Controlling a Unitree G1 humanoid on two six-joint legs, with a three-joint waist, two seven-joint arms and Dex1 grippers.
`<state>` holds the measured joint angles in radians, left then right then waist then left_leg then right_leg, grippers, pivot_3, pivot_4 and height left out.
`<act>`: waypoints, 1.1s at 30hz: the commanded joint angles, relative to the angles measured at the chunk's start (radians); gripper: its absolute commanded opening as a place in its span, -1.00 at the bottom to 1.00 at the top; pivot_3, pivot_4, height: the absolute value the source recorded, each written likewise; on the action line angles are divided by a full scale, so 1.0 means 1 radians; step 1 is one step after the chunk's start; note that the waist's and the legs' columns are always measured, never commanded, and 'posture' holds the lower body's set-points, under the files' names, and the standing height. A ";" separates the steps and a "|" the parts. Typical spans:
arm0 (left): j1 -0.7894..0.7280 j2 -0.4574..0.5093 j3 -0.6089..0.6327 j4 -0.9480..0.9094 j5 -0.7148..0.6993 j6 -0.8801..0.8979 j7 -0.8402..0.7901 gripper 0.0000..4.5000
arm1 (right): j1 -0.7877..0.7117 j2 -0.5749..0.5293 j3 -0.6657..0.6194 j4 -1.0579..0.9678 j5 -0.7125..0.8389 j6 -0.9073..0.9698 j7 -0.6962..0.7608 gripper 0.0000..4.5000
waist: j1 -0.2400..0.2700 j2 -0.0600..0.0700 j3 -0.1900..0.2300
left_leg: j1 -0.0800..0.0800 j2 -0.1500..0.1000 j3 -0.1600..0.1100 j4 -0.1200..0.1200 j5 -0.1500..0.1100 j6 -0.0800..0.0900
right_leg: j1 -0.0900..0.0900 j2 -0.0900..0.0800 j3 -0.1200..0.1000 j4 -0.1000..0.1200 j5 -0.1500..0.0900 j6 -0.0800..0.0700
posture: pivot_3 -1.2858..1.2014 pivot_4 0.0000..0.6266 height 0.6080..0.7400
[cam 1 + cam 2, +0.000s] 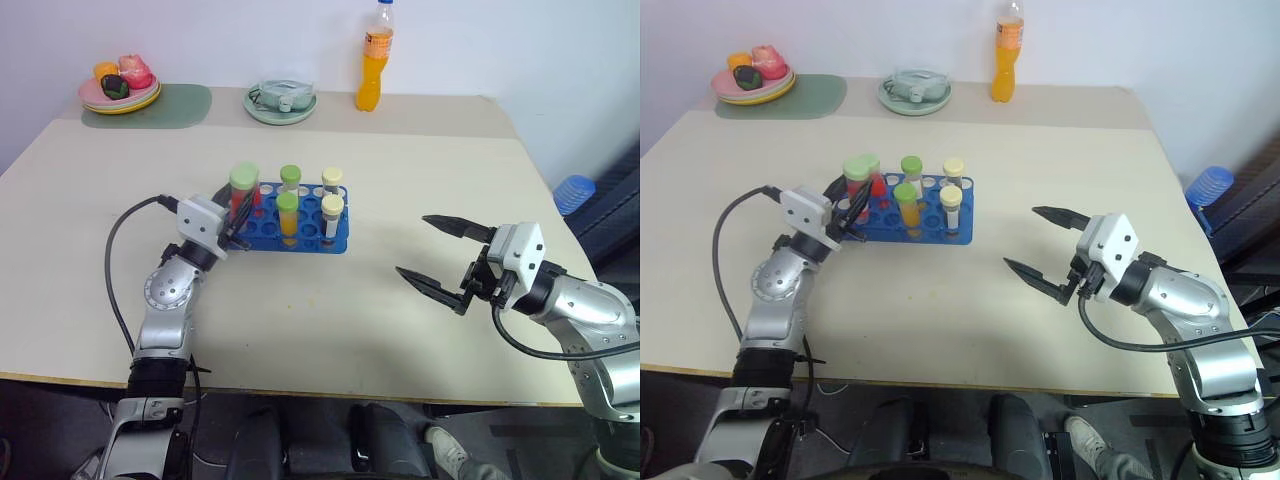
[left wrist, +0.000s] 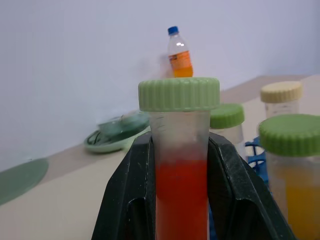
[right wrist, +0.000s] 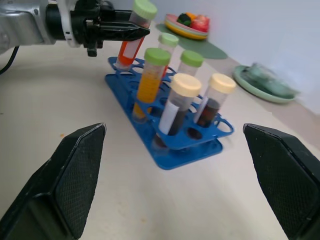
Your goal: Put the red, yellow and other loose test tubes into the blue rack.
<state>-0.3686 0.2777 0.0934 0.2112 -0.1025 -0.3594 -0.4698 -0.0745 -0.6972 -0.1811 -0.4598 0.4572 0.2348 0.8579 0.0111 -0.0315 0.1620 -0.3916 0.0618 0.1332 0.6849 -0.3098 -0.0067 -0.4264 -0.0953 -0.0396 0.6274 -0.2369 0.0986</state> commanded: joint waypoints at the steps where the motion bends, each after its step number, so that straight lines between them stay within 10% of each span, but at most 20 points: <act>1: -0.011 -0.009 -0.022 0.045 0.004 -0.058 -0.008 -0.57 | 0.006 -0.019 -0.041 -0.057 0.025 0.007 -0.010 1.00 | 0.000 0.000 0.000 | 0.000 0.000 0.000 0.000 0.000 0.000 | 0.000 0.000 0.000 0.000 0.000 0.000 | 0.03 -0.52 1.00; 9: -0.014 -0.027 -0.031 0.112 -0.020 -0.086 -0.019 -0.57 | 0.008 -0.029 -0.049 -0.087 0.034 0.035 -0.028 1.00 | 0.001 0.001 -0.001 | 0.000 0.000 0.000 0.000 0.000 0.001 | 0.000 0.000 0.000 0.000 0.000 0.000 | 0.03 -0.52 1.00; 17: -0.012 -0.040 0.013 0.177 -0.091 -0.101 -0.016 0.98 | -0.015 -0.036 -0.045 -0.055 0.034 0.027 -0.016 1.00 | -0.001 0.001 -0.001 | 0.000 0.000 0.000 0.000 -0.001 0.001 | 0.001 0.000 0.000 0.000 0.000 0.000 | 0.03 -0.52 1.00; 33: 0.052 -0.025 0.003 0.026 -0.159 -0.029 -0.050 0.98 | -0.005 -0.019 -0.033 -0.067 0.029 0.028 -0.030 1.00 | -0.002 0.001 -0.001 | 0.000 0.000 0.000 0.000 -0.001 0.002 | 0.001 0.000 0.000 -0.001 0.000 0.000 | 0.03 -0.52 1.00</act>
<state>-0.3348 0.2382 0.0971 0.3135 -0.2253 -0.4045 -0.4888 -0.0811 -0.7214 -0.1972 -0.4967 0.4768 0.2768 0.8365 0.0093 -0.0300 0.1609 -0.3915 0.0620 0.1328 0.6849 -0.3107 -0.0050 -0.4258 -0.0954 -0.0398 0.6268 -0.2369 0.0986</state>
